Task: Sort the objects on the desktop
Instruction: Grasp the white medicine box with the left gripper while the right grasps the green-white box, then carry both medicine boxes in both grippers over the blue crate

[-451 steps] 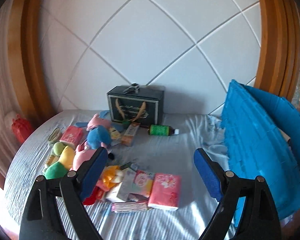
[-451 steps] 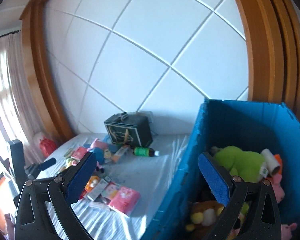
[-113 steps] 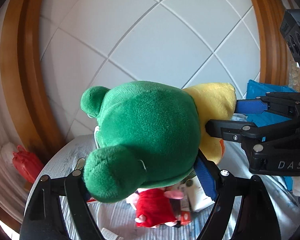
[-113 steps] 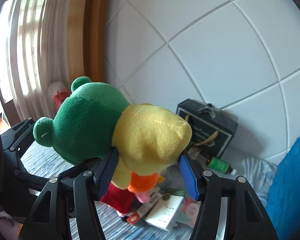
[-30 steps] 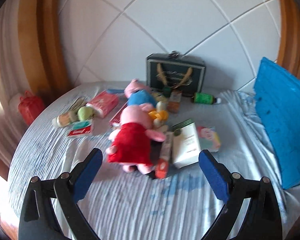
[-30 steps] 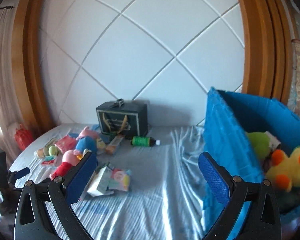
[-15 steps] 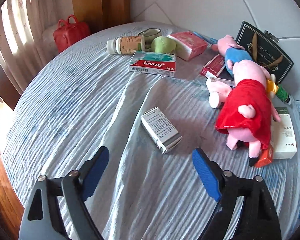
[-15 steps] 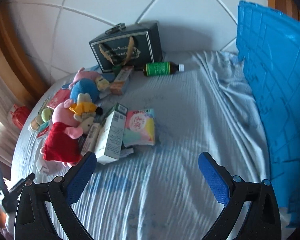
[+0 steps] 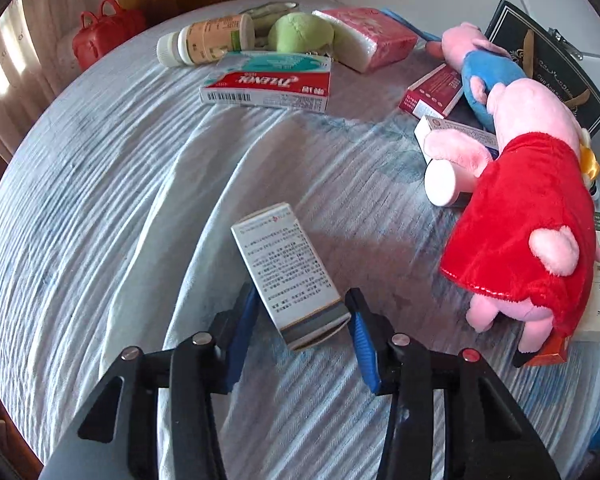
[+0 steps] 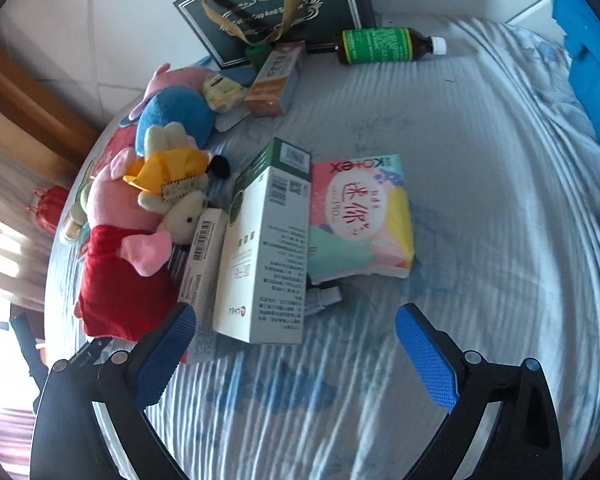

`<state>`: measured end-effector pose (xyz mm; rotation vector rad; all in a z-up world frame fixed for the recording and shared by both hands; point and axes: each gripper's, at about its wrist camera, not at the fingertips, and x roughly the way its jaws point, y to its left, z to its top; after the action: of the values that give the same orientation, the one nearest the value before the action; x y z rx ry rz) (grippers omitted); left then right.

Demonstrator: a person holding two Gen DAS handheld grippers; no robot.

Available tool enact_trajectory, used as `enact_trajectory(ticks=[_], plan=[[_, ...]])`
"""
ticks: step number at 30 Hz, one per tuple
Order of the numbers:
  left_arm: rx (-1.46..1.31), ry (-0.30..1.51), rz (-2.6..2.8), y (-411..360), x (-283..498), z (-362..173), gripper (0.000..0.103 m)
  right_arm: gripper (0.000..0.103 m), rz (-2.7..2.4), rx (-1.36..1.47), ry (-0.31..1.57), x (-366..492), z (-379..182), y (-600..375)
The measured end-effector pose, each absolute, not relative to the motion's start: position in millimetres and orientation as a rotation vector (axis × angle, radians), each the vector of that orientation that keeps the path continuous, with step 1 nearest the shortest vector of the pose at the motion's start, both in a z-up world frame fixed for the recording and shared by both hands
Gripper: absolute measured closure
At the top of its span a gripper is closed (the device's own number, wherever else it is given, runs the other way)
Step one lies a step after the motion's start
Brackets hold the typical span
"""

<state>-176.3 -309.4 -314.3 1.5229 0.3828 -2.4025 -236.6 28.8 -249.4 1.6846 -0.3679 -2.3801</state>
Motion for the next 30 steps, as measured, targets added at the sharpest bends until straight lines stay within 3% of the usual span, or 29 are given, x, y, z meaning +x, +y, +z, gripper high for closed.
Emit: enact_trajectory(ticks=[6, 9, 11, 13, 18, 30], plan=[[1.542, 0.387, -2.429, -310, -175, -314, 0.067, 0.014, -2.295, 1.745, -0.333, -251, -275, 4], [1.536, 0.400, -2.442, -310, -170, -309, 0.069, 0.044, -2.283, 1.758, -0.277, -251, -281, -3], [1.506, 0.369, -2.467, -306, -163, -300, 0.069, 0.051, -2.292, 1.727, -0.262, -246, -276, -5], [1.473, 0.334, -2.503, -300, -156, -288, 0.069, 0.064, -2.320, 1.661, -0.213, -237, -263, -7], [1.378, 0.269, -2.626, -277, -137, -250, 0.069, 0.069, -2.419, 1.522, -0.072, -209, -222, -5], [1.161, 0.097, -2.971, -182, -99, -156, 0.069, 0.069, -2.607, 1.225, 0.000, -135, -135, 28]])
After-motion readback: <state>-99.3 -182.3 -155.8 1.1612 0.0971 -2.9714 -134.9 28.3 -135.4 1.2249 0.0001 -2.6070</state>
